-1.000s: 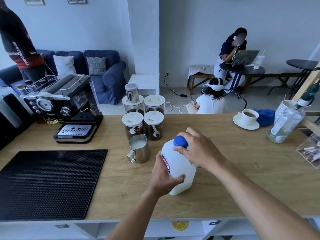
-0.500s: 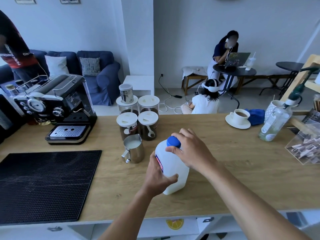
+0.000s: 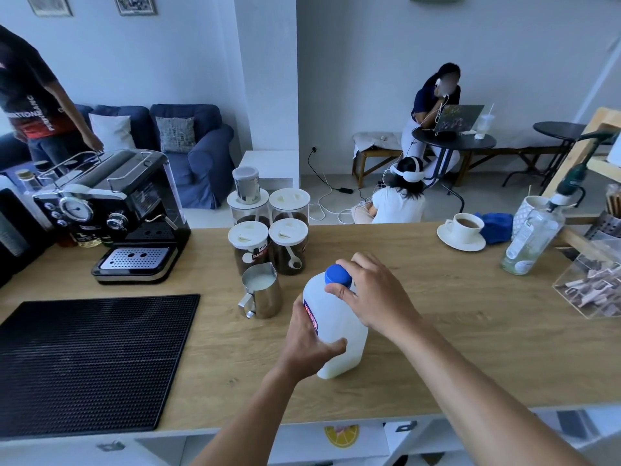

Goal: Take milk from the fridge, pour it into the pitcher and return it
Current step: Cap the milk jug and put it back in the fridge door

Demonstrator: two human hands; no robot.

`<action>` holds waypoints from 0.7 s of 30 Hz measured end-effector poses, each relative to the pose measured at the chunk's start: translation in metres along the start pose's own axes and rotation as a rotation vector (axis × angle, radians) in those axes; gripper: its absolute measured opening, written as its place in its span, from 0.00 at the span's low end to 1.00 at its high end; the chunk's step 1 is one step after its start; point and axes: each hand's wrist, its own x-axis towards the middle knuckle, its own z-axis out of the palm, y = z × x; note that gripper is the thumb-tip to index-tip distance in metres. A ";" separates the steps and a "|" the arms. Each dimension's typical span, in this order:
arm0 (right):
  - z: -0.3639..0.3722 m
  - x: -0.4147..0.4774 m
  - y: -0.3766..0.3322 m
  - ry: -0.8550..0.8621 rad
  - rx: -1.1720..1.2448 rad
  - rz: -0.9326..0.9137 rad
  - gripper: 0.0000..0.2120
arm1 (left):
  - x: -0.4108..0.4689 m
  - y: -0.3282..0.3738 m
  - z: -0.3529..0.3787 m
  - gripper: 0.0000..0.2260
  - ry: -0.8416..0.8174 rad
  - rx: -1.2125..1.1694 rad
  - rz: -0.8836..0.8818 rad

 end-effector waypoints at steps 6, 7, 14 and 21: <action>0.002 -0.011 0.017 -0.133 0.232 0.042 0.26 | 0.004 0.001 -0.009 0.45 -0.095 0.024 -0.031; 0.004 -0.016 0.019 -0.138 0.292 0.078 0.26 | 0.004 0.001 -0.010 0.45 -0.110 0.032 -0.032; 0.037 -0.057 0.027 -0.203 0.297 0.379 0.12 | 0.006 -0.017 -0.016 0.47 -0.209 0.031 -0.028; 0.047 -0.065 -0.004 -0.122 0.272 0.508 0.14 | 0.006 -0.020 -0.029 0.40 -0.263 0.073 0.029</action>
